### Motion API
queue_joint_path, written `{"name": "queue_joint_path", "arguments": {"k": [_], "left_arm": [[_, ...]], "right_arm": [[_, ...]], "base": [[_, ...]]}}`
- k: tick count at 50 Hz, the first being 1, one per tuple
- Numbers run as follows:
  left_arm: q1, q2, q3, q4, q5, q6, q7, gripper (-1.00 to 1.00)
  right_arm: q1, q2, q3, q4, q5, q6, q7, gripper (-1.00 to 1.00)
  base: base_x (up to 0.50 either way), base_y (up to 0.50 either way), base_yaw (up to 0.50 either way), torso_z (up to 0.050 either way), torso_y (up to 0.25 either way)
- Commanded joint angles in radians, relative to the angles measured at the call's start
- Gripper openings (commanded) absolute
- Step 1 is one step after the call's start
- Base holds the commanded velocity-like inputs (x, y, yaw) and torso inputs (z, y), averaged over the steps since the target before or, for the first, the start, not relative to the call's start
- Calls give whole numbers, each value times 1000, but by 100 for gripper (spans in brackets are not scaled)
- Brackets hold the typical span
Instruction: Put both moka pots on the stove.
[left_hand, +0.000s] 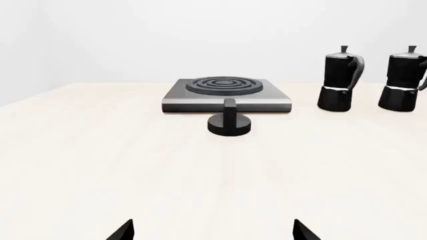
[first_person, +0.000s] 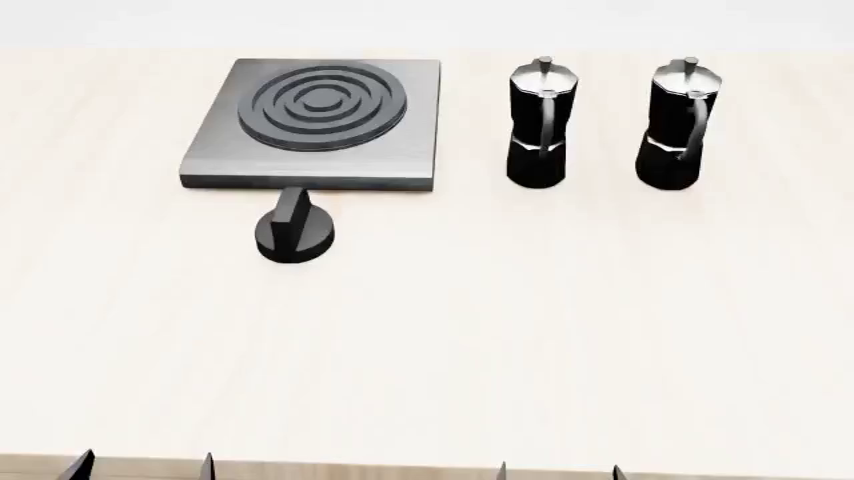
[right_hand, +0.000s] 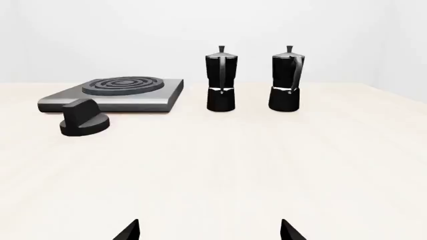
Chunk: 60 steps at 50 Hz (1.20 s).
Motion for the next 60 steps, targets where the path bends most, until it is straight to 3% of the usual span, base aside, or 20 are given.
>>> {"name": "queue_joint_path", "arguments": {"k": [1, 15, 27, 42, 60], "left_arm": [[-1, -17, 19, -4, -17, 3, -19, 100], [10, -54, 66, 43, -52, -16, -61, 100], [85, -87, 75, 389, -135, -146, -63, 100], [170, -134, 79, 791, -114, -261, -132, 100], [172, -153, 98, 802, -97, -247, -163, 100]], "right_arm": [[2, 18, -23, 8, 18, -6, 23, 100], [-14, 56, -64, -58, 42, 10, 72, 100], [-86, 89, -82, -390, 43, 127, 107, 100], [-161, 115, -72, -807, 110, 238, 142, 100], [-169, 145, -95, -849, 120, 239, 159, 100]], "base": [[0, 0, 0, 0, 0], [0, 0, 0, 0, 0], [0, 0, 0, 0, 0], [0, 0, 0, 0, 0], [0, 0, 0, 0, 0]]}}
